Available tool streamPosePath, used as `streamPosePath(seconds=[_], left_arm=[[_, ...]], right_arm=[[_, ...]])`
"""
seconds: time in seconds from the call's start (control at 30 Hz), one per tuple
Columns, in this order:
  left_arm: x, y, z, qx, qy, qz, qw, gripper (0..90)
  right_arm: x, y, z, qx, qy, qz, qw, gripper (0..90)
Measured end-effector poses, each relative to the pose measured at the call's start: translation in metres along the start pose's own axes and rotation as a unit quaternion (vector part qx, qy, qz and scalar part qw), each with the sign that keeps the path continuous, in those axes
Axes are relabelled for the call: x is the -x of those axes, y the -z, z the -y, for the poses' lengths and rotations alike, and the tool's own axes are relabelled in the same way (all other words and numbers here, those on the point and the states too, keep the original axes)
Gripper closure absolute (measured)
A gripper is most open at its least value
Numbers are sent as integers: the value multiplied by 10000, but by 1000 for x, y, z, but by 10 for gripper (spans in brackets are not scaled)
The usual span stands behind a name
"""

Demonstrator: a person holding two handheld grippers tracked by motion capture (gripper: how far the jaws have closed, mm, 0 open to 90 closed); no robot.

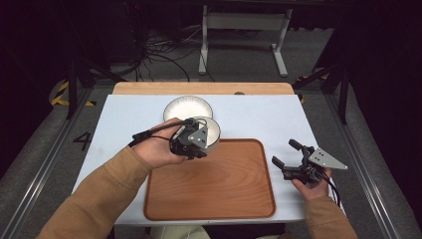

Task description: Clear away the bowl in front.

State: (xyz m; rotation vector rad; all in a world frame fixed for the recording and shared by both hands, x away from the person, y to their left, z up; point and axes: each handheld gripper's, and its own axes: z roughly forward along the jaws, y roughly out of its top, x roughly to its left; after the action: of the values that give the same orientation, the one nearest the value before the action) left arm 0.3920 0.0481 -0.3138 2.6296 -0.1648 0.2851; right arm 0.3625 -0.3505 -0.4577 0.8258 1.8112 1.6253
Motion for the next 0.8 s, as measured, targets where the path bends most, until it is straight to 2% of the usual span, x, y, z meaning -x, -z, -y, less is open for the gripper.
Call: streamPosePath(seconds=[0.23, 0.8], left_arm=[[6, -2, -2, -57, -24, 82, 9999, 826], [23, -24, -7, -244, -182, 479, 9984, 826]], right_arm=[[0, 0, 0, -2, 10, -4, 10000, 49], [0, 0, 0, -6, 16, 6, 10000, 45]])
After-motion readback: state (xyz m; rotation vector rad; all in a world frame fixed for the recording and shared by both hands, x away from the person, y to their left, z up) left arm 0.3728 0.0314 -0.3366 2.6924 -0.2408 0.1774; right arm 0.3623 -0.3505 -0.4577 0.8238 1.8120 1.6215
